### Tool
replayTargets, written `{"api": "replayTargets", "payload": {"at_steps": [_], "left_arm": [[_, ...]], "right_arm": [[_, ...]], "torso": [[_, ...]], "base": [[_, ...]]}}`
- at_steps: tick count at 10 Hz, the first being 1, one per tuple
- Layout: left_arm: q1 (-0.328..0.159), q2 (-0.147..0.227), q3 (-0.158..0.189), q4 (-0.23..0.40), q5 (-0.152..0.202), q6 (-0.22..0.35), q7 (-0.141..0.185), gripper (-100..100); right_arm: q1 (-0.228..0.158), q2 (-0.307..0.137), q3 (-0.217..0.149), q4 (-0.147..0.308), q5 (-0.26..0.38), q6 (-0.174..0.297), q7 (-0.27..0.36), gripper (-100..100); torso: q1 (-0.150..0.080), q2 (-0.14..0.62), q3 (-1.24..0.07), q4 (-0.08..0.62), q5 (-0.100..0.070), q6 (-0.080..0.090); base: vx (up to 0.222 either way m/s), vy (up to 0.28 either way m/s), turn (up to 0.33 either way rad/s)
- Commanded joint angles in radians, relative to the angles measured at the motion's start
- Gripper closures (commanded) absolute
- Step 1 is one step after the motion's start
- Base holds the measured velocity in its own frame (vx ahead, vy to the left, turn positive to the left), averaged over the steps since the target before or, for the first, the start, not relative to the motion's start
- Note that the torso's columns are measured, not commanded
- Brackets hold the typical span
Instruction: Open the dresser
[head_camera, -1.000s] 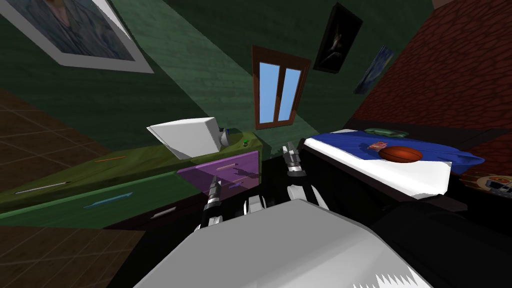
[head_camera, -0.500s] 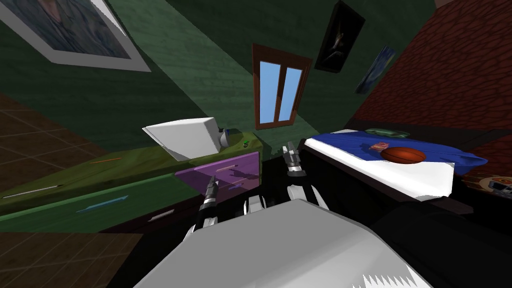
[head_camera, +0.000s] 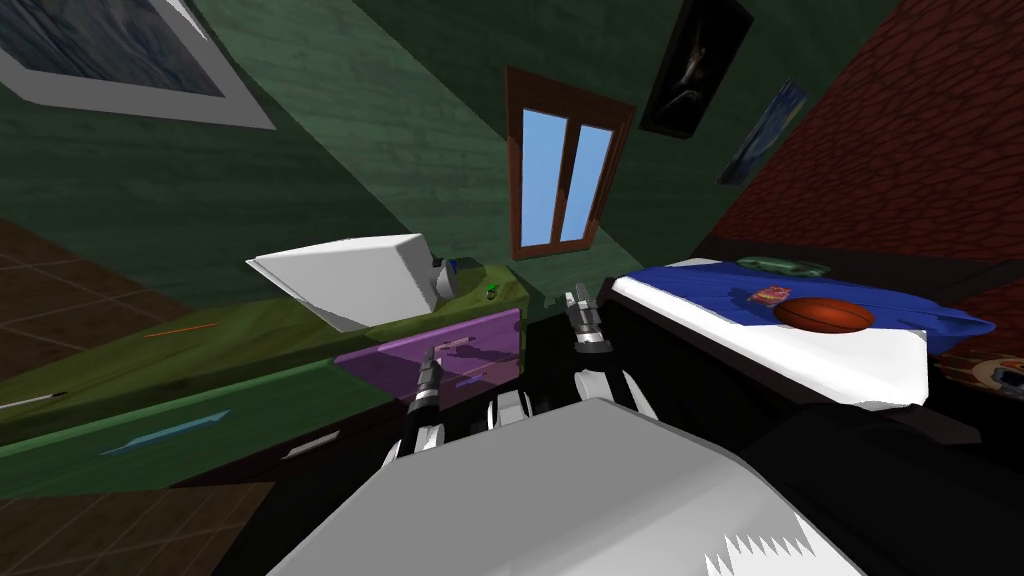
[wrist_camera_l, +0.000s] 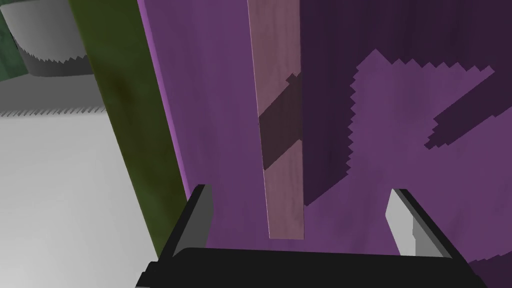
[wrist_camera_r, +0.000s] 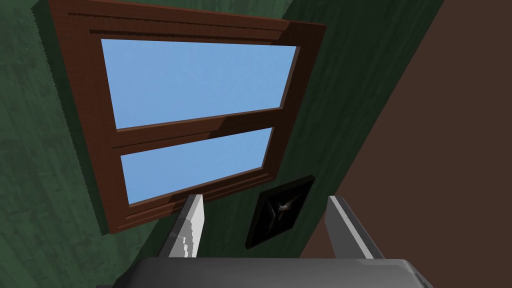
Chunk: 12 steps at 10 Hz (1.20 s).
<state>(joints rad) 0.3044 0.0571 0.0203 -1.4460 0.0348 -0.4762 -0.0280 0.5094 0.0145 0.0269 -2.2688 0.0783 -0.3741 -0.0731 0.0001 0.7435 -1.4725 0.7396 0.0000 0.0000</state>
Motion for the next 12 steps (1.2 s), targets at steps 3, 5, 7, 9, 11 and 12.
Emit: {"api": "replayTargets", "payload": {"at_steps": [3,5,7,9,11,12], "left_arm": [[-0.002,-0.050,0.003,-0.029,0.001,0.029,-0.003,-100],[0.001,-0.050,0.001,-0.022,0.000,0.018,-0.002,100],[0.015,-0.049,-0.005,-0.042,0.000,0.022,-0.001,100],[0.026,-0.048,-0.010,-0.058,-0.001,0.025,0.000,100],[0.029,-0.049,-0.013,-0.057,-0.001,0.026,0.001,100],[0.044,-0.049,-0.019,-0.068,-0.002,0.026,0.002,100]], "right_arm": [[0.000,0.000,0.000,0.000,0.000,0.000,0.000,0],[0.000,0.000,0.000,0.000,0.000,0.000,0.000,0],[0.000,0.000,0.000,0.000,0.000,0.000,0.000,0],[0.000,0.000,0.000,0.000,0.000,0.000,0.000,0],[0.000,0.000,0.000,0.000,0.000,0.000,0.000,0],[0.000,0.000,0.000,0.000,0.000,0.000,0.000,0]], "torso": [[0.000,-0.006,-0.004,-0.002,0.000,0.000],[0.000,-0.008,-0.005,-0.003,0.000,0.000],[-0.001,0.000,0.000,-0.002,0.001,0.000],[-0.001,-0.001,-0.001,0.000,-0.001,0.000],[0.001,-0.001,-0.001,0.000,-0.001,-0.002],[0.000,-0.006,-0.004,0.000,-0.002,-0.001]], "base": [[0.022,0.001,-0.005],[0.027,0.001,-0.001],[-0.112,-0.027,0.013],[-0.136,-0.012,0.032],[-0.141,-0.012,-0.023],[-0.136,-0.027,0.010]]}}
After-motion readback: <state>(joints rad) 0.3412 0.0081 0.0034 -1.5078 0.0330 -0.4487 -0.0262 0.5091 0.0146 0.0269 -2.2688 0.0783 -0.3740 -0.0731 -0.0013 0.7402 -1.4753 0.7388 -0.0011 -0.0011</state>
